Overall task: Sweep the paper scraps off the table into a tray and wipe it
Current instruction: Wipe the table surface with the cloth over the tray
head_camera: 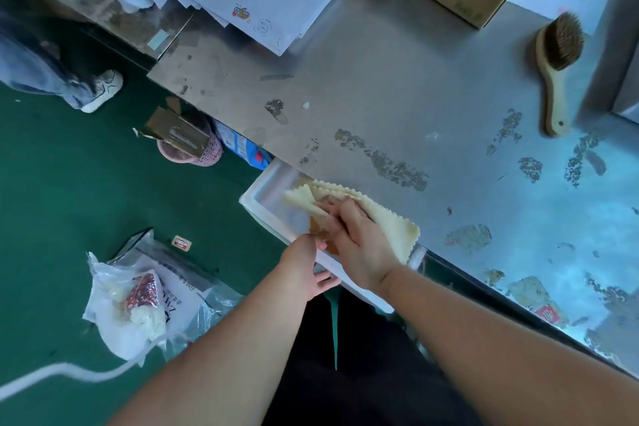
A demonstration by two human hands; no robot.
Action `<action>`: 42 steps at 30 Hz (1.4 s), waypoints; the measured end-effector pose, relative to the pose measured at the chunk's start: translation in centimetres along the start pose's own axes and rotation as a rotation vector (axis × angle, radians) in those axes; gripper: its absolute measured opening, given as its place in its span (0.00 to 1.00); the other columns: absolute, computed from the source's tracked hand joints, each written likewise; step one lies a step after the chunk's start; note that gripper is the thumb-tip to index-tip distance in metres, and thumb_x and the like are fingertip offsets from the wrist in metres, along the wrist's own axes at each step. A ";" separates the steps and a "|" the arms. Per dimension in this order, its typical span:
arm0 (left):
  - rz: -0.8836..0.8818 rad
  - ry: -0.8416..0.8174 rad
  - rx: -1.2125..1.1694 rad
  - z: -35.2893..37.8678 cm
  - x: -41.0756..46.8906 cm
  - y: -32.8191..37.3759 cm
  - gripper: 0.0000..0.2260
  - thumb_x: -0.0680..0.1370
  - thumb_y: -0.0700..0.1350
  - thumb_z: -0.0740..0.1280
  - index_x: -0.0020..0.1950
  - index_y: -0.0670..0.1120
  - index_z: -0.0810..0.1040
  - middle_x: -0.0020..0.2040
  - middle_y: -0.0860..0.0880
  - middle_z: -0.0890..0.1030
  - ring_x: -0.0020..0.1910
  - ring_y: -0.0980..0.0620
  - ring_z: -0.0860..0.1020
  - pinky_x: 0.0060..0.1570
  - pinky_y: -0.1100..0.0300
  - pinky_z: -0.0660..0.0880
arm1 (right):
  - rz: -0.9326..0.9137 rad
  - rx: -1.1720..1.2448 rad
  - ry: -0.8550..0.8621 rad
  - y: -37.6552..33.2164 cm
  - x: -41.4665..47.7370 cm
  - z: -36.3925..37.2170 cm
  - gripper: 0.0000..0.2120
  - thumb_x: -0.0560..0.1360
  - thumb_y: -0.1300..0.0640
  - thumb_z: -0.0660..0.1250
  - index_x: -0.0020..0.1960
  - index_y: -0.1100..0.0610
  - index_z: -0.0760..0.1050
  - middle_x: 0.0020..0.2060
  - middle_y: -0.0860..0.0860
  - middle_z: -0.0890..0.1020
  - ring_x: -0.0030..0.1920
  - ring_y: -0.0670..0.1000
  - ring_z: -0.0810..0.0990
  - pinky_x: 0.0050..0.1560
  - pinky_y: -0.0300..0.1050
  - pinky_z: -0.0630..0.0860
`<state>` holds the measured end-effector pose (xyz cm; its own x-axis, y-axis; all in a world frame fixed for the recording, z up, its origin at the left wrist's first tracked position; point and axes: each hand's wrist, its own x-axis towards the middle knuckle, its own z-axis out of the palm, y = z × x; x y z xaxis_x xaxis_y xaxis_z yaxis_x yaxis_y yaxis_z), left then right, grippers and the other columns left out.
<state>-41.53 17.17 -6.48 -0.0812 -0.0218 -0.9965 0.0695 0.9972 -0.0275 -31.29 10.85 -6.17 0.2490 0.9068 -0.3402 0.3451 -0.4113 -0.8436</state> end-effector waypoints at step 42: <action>0.054 0.048 0.072 0.0 1.7 -0.8 0.12 0.79 0.38 0.66 0.62 0.38 0.75 0.53 0.36 0.83 0.53 0.38 0.84 0.38 0.44 0.85 | 0.234 -0.298 0.634 10.3 8.6 -25.2 0.08 0.84 0.51 0.56 0.50 0.55 0.66 0.52 0.56 0.73 0.59 0.60 0.72 0.55 0.49 0.65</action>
<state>-41.71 16.31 -8.13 -0.1226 0.0366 -0.9918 0.1460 0.9891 0.0185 -2.80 12.04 -7.30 0.7903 0.6017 -0.1159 0.4276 -0.6770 -0.5990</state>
